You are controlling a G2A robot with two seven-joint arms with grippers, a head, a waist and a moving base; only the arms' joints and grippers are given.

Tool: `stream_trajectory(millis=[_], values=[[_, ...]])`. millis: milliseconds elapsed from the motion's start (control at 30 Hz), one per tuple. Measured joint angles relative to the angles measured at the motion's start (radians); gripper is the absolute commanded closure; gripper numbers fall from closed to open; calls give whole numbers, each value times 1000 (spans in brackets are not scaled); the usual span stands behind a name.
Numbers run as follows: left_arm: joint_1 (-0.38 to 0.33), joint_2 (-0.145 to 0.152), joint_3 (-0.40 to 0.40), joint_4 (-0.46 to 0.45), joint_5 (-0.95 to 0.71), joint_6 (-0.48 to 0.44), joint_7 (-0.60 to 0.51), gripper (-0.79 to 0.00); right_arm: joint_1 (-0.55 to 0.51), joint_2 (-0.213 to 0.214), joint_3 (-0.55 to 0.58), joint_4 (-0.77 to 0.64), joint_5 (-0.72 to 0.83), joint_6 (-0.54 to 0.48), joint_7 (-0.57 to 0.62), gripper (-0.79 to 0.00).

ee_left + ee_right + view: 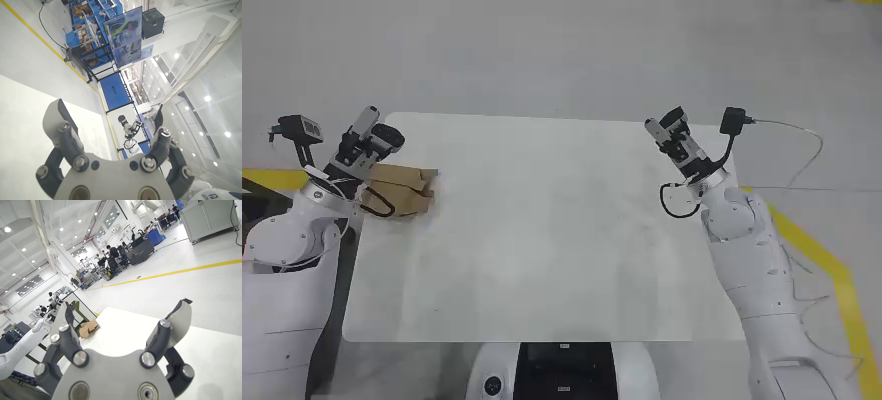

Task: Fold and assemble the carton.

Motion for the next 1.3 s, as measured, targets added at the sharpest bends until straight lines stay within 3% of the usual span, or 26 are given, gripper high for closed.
stream_trajectory(millis=[900,1100,1300], values=[[1,0,-2,1,2,2,4,-785,0,0,0,0,0,0,0,-785],[13,2,-68,49,38,-3,41,-785,0,0,0,0,0,0,0,-785],[8,10,-149,151,12,17,-14,-785,0,0,0,0,0,0,0,-785]])
